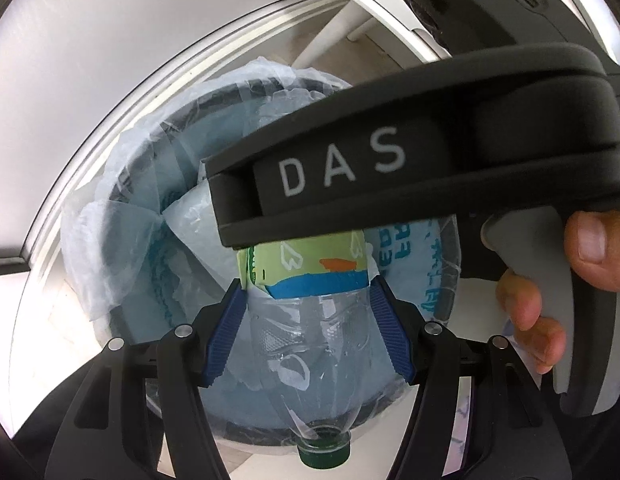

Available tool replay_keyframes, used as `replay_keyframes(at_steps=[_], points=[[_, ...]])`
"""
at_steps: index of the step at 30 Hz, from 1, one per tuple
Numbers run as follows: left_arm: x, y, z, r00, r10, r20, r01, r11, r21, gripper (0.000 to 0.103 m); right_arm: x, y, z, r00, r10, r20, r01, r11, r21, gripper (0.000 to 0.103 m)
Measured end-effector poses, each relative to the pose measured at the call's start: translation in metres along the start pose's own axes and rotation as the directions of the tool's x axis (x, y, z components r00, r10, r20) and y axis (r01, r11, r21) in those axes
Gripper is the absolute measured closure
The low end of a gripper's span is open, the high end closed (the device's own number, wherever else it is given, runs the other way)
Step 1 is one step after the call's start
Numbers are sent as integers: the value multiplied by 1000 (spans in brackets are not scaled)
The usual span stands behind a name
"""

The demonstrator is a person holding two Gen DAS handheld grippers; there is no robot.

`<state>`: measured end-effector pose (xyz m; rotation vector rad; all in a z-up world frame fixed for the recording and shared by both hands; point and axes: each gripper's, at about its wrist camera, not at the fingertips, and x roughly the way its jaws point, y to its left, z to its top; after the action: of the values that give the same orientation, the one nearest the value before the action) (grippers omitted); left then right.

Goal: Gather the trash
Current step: 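Carry the held bottle down over the bin with the right tool, then open the right tool to drop the bottle into the bin, then move the open right tool up to the clear plastic bag on the cabinet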

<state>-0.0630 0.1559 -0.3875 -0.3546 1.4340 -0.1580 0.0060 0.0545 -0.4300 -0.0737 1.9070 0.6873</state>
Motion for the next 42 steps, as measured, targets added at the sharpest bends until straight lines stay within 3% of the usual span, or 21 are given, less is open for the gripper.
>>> replay_keyframes(at_steps=[5, 9, 15, 20, 23, 29, 35, 42], points=[[19, 3, -6, 1000, 3, 8, -3, 1000, 11, 41, -4, -2, 0, 1000, 0, 10, 1, 1000, -11, 33], [2, -1, -11, 1000, 0, 23, 0, 1000, 4, 14, -20, -5, -2, 998, -8, 64, 9, 1000, -19, 14], [-16, 1, -15, 997, -14, 77, 15, 1000, -7, 9, -62, -11, -7, 987, 6, 158, -3, 1000, -16, 9], [-44, -1, -18, 989, -23, 143, 26, 999, -19, 8, -112, -10, -16, 964, 54, 260, -47, 998, -31, 9], [-63, -1, -22, 980, -25, 199, 33, 999, -38, 7, -147, -10, -26, 937, 88, 337, -74, 996, -55, 9], [-133, -9, -10, 953, 5, 303, 2, 1000, -22, 6, -214, -31, -57, 855, 163, 492, -162, 986, -45, 9], [-178, -33, 13, 928, -1, 372, -20, 998, 52, 6, -274, -47, -83, 777, 156, 610, -179, 984, -24, 9], [-226, -82, 49, 897, -49, 440, -27, 986, 164, 6, -352, -95, -107, 682, 93, 726, -167, 985, 31, 9]])
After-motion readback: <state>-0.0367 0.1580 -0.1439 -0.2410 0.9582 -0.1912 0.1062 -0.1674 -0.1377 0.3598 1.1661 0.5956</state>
